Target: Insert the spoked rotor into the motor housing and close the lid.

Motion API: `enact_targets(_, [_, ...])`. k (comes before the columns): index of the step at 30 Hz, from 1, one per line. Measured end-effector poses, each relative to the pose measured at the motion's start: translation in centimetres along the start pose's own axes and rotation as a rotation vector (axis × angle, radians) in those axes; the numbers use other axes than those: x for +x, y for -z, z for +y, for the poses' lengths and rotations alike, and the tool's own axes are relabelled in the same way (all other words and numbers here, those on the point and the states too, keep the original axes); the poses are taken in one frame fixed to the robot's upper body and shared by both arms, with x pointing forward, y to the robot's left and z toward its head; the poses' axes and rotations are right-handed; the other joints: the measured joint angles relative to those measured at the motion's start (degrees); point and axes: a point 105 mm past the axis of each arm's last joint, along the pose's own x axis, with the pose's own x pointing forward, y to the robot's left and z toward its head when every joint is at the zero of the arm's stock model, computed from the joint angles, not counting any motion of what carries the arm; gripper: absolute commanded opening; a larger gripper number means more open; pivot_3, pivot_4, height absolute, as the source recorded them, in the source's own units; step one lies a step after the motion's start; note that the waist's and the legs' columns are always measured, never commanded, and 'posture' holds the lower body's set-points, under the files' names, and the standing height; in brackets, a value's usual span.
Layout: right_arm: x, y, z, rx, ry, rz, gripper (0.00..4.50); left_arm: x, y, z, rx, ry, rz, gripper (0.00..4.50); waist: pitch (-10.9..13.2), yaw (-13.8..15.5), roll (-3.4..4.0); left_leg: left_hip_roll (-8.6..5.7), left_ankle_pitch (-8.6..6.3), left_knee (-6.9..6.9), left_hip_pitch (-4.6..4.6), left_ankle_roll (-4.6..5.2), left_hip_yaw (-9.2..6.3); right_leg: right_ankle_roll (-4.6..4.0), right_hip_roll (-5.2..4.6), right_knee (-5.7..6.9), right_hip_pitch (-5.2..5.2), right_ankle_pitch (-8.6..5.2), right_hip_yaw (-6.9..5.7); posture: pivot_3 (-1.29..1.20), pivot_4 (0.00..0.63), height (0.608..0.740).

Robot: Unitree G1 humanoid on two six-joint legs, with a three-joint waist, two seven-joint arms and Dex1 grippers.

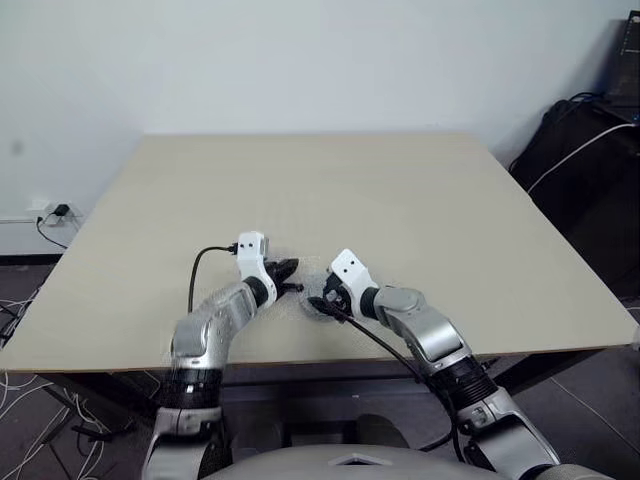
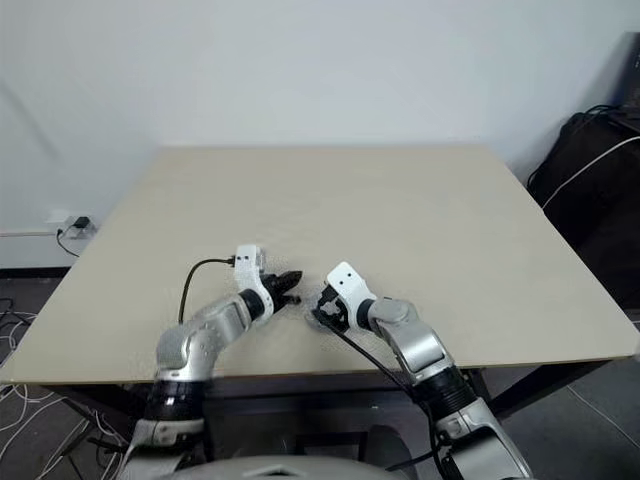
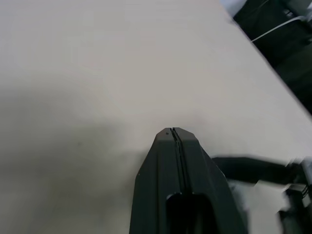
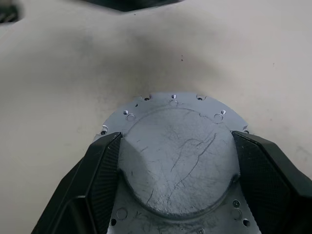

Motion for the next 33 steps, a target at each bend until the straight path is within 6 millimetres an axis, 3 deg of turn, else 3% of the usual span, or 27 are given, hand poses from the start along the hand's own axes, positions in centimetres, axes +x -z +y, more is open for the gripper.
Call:
enact_targets(6, [0.0,0.0,0.2,-0.016,-0.004,-0.01,3.19,1.4,0.7,0.2,-0.159,0.021,0.118,0.0,0.01,-0.32,-0.05,-0.09,0.02,-0.14,-0.01,-0.04,-0.14,0.05,-0.03,0.01,0.03,-0.01,0.04,0.0,0.0,0.74])
enact_targets(12, [-0.1,0.1,0.2,-0.014,0.001,-0.013,3.19,1.5,1.8,0.6,-0.184,0.021,0.233,0.0,0.01,-0.34,-0.05,-0.14,-0.03,-0.2,-0.01,-0.23,-0.29,0.06,-0.1,0.01,-0.03,-0.04,0.07,0.0,0.0,0.74])
enact_targets(29, [-0.2,0.1,0.2,-0.011,0.008,-0.009,3.19,0.9,3.1,0.4,-0.03,0.038,0.378,0.0,-0.05,-0.31,0.0,-0.25,-0.08,-0.23,0.0,-0.46,-0.54,0.14,-0.22,0.01,0.01,-0.1,0.14,0.0,0.0,0.74])
enact_targets(33, [-0.4,0.3,-0.1,0.013,0.018,0.0,4.46,0.8,3.2,0.3,-0.022,0.045,0.383,0.0,-0.07,-0.26,-0.01,-0.27,-0.09,-0.23,0.0,-0.45,-0.57,0.16,-0.29,0.01,0.03,-0.11,0.13,0.0,0.0,0.74])
